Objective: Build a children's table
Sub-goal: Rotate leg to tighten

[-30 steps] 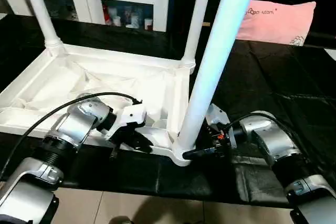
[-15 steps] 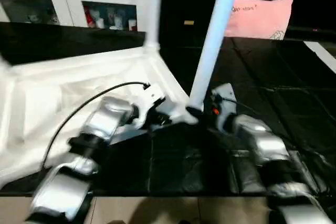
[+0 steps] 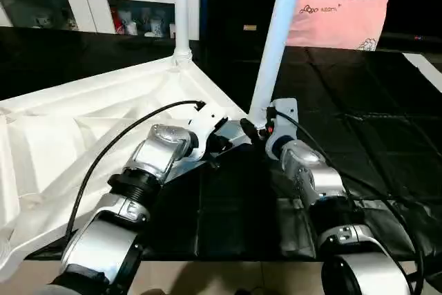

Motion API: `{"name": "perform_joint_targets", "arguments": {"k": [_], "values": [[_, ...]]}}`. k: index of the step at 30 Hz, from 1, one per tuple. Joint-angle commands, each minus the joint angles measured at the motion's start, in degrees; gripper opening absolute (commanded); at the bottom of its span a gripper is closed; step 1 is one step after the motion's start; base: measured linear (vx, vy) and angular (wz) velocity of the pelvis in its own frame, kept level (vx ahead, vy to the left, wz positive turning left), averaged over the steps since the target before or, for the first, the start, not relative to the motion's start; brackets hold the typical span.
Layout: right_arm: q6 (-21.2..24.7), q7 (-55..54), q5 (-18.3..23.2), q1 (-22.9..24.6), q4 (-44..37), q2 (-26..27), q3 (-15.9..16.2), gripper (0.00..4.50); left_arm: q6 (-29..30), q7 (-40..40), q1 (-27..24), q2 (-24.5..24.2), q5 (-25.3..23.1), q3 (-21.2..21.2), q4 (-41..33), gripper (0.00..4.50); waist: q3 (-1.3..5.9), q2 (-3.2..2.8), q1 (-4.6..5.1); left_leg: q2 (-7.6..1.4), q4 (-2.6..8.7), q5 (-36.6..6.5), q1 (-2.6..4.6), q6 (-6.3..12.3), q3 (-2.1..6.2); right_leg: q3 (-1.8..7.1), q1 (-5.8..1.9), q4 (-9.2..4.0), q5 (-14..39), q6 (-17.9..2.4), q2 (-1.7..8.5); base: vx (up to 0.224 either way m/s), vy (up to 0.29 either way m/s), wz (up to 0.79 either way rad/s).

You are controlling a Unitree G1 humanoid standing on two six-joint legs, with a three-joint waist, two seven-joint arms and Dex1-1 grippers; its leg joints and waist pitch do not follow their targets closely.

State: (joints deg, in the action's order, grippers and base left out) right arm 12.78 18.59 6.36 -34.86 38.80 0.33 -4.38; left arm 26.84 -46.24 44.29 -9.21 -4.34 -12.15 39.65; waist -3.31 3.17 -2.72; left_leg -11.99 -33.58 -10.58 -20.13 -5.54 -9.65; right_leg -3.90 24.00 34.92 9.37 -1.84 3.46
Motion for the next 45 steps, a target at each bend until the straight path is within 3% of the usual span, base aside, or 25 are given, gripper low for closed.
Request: {"name": "perform_joint_targets", "arguments": {"k": [1, 6, 13, 17, 20, 26, 31, 35, 37, 45], "values": [[-0.6, 5.4, 0.0, 2.0, -1.7, -1.0, 3.3, 4.2, -2.0, -1.9, 1.2, -0.4, 0.2, -0.8, -1.0, 0.0, 3.93, -0.37, -0.53, -0.69, 3.71, -9.0, -0.12, 2.3, -0.14, 2.64, -3.87, -4.4, 13.1, -9.8, 4.01, 0.0, 0.0, 0.0], [-3.7, 18.2, 0.6, 5.8, -6.1, -9.0, 5.1, 4.39, -6.1, -8.9, -0.1, -4.7, 0.0, -2.7, -1.3, 0.0, 3.94, -0.21, -0.83, -0.64, 3.61, -9.1, -0.31, 3.16, -0.16, 2.66, -4.14, -4.39, 12.8, -10.0, 4.03, 0.0, 0.0, 0.0], [-5.7, 33.9, 3.0, 6.7, -9.1, -18.4, 6.0, 4.39, -11.6, -20.3, -1.3, -9.9, 0.1, -6.1, -1.9, 0.0, 3.75, -0.23, -1.36, -0.89, 3.6, -10.7, 0.03, 3.58, -0.17, 2.64, -3.8, -4.77, 16.9, -9.3, 4.09, 0.0, 0.0, 0.0], [-5.8, 43.5, 4.3, 7.3, -11.6, -22.7, 8.5, 4.39, -16.5, -28.1, -2.2, -12.9, 0.6, -8.5, -3.2, 0.0, 3.82, -0.3, -2.12, -1.13, 3.58, -10.2, 0.15, 3.81, -0.19, 2.68, -3.74, -4.49, 14.8, -10.3, 4.13, 0.0, 0.0, 0.0], [-6.7, 53.0, 3.9, 7.1, -12.8, -26.0, 12.3, 4.39, -19.2, -34.3, -2.7, -15.2, 0.5, -10.9, -4.8, 0.0, 3.82, -0.27, -2.65, -1.33, 3.6, -10.4, 0.24, 3.75, -0.21, 2.62, -3.71, -4.19, 13.9, -11.1, 4.12, 0.0, 0.0, 0.0], [-10.8, 58.9, 1.7, 5.5, -11.1, -26.5, 16.4, 4.39, -22.6, -38.7, -2.8, -16.7, -0.3, -13.0, -5.1, 0.0, 3.62, -0.12, -3.15, -1.34, 3.68, -12.4, 0.36, 2.44, -0.21, 2.64, -3.41, -4.66, 19.7, -9.3, 4.31, 0.0, 0.0, 0.0], [-11.5, 62.0, 1.2, 3.3, -8.5, -25.0, 19.4, 4.23, -22.6, -41.8, -2.9, -17.1, 0.6, -13.6, -6.8, 0.0, 3.75, 0.14, -3.36, -1.44, 3.64, -11.0, 0.29, 2.48, -0.25, 2.7, -3.4, -4.29, 17.9, -9.9, 4.33, 0.0, 0.0, 0.0], [-12.4, 61.8, 0.4, 2.3, -6.2, -24.1, 19.6, 3.99, -22.3, -42.3, -3.1, -16.9, 1.0, -13.9, -7.7, 0.0, 3.87, 0.03, -3.51, -1.46, 3.57, -9.7, 0.16, 2.5, -0.29, 2.67, -3.48, -3.8, 14.5, -11.0, 4.28, 0.0, 0.0, 0.0], [-12.6, 61.9, 0.5, 2.1, -5.8, -24.0, 19.6, 3.66, -22.3, -42.4, -3.2, -16.9, 1.0, -13.9, -7.8, 0.0, 3.87, 0.06, -3.51, -1.4, 3.55, -9.6, 0.09, 2.39, -0.3, 2.65, -3.56, -3.77, 14.1, -11.2, 4.24, 0.0, 0.0, 0.0], [-13.4, 63.7, 1.0, 0.9, -3.7, -23.9, 20.0, 3.11, -22.6, -43.2, -3.3, -17.1, 1.0, -13.8, -7.9, 0.0, 3.86, 0.11, -3.52, -1.37, 3.55, -9.8, 0.06, 2.37, -0.26, 2.63, -3.63, -3.95, 16.0, -10.2, 4.24, 0.0, 0.0, 0.0]]}}
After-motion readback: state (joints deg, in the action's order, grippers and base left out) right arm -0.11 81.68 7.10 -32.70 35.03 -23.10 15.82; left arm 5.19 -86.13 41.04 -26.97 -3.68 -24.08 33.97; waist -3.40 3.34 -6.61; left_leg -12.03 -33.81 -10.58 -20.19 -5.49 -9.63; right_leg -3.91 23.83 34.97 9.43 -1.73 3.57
